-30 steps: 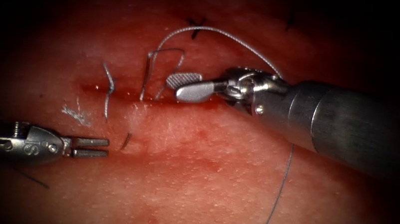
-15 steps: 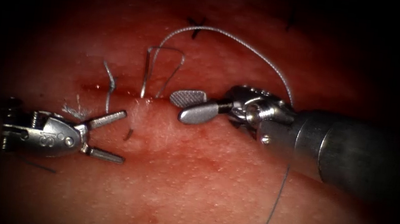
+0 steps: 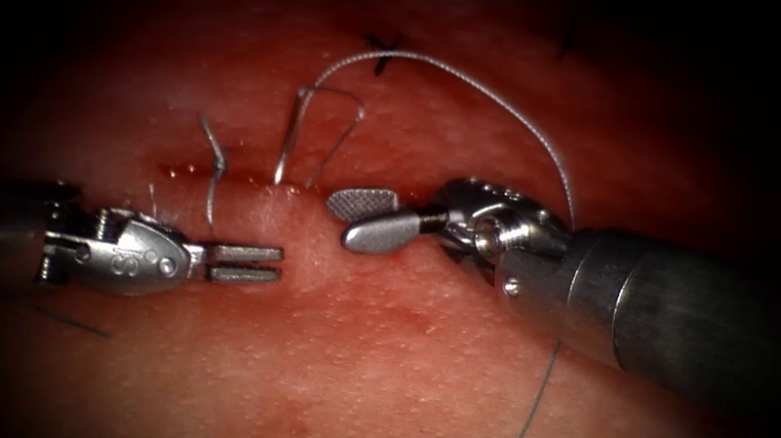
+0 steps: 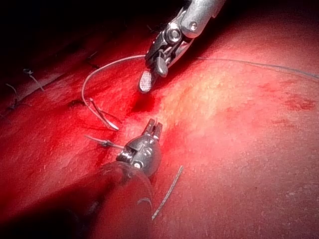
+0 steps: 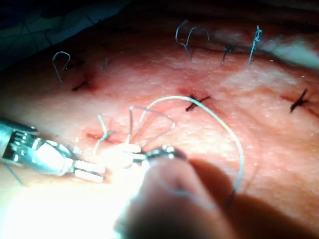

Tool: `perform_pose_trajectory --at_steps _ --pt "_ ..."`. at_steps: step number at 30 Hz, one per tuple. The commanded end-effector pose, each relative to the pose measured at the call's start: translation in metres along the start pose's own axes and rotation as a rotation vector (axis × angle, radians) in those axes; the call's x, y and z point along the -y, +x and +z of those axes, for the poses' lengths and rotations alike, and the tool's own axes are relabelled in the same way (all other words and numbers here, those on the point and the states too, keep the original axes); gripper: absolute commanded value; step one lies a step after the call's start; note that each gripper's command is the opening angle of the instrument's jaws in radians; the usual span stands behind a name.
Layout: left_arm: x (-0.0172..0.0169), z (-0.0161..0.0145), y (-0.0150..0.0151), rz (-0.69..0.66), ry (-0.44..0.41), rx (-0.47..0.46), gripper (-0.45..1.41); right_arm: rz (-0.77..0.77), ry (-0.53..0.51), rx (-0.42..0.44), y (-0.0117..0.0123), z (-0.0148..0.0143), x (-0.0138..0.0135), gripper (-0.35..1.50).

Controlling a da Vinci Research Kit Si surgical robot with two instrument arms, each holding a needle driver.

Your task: Wound Closure

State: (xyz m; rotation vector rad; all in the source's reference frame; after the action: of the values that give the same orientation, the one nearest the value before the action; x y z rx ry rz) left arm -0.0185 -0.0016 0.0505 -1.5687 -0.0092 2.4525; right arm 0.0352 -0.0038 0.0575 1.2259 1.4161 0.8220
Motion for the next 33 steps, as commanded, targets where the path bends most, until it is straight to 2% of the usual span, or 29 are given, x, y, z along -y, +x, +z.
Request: perform_pose_trajectory --at_steps 1,3,6,8,9,10,11,19,24,25,27,28,29,30,31,32,33 --pt "0.0003 0.0003 0.0002 -0.127 -0.045 -0.032 -0.45 -0.004 0.003 0.0 0.0005 0.0007 -0.0005 0.24" --pt "0.0001 0.0 0.0005 -0.316 -0.135 -0.072 -0.45 -0.005 0.012 0.004 0.0003 0.0008 -0.0004 0.2" --pt "0.0 -0.0001 0.0007 -0.404 -0.179 -0.083 -0.45 -0.005 0.015 0.006 0.0003 0.0009 -0.0003 0.19" --pt "0.0001 -0.0002 0.0013 -0.53 -0.241 -0.09 -0.45 -0.005 0.018 0.007 0.0002 0.0009 -0.0002 0.15" --pt "0.0001 -0.0002 0.0013 -0.53 -0.241 -0.09 -0.45 -0.005 0.018 0.007 0.0002 0.0009 -0.0002 0.15" --pt "0.0002 -0.0005 0.0021 -0.669 -0.279 -0.077 -0.45 -0.005 0.018 0.007 0.0002 0.0009 -0.0002 0.14" --pt "0.0002 -0.0007 0.0024 -0.714 -0.29 -0.071 -0.45 -0.005 0.018 0.007 0.0002 0.0009 -0.0002 0.12" --pt "-0.0003 -0.0021 0.0049 -0.941 -0.411 -0.076 -0.45 0.012 0.03 0.012 0.0001 0.001 -0.0001 0.09" --pt "-0.0009 -0.0035 0.007 -0.988 -0.485 -0.105 -0.45 0.012 0.031 0.01 0.0001 0.001 -0.0001 0.14" --pt "-0.0012 -0.0041 0.0082 -0.996 -0.511 -0.127 -0.45 -0.036 0.018 0.028 0.0 0.0011 -0.0001 0.09" --pt "-0.0014 -0.0045 0.0089 -0.998 -0.528 -0.139 -0.45 -0.078 0.007 0.044 -0.0001 0.0012 -0.0001 0.12" --pt "-0.0018 -0.0051 0.0101 -0.999 -0.553 -0.154 -0.45 -0.281 -0.026 0.084 -0.0004 0.0016 -0.0003 0.22" --pt "-0.002 -0.0054 0.0107 -1.0 -0.563 -0.156 -0.45 -0.348 -0.041 0.088 -0.0005 0.0017 -0.0004 0.24" --pt "-0.0022 -0.0058 0.0115 -1.0 -0.578 -0.159 -0.45 -0.39 -0.047 0.088 -0.0006 0.0018 -0.0005 0.17" --pt "-0.0026 -0.0063 0.0127 -1.007 -0.603 -0.162 -0.45 -0.482 -0.066 0.147 -0.0009 0.0022 -0.0006 0.12" --pt "-0.0026 -0.0063 0.0127 -1.007 -0.603 -0.162 -0.45 -0.482 -0.066 0.147 -0.0009 0.0022 -0.0006 0.12" --pt "-0.0029 -0.0068 0.014 -1.009 -0.622 -0.173 -0.45 -0.56 -0.077 0.202 -0.0011 0.0026 -0.0008 0.15"
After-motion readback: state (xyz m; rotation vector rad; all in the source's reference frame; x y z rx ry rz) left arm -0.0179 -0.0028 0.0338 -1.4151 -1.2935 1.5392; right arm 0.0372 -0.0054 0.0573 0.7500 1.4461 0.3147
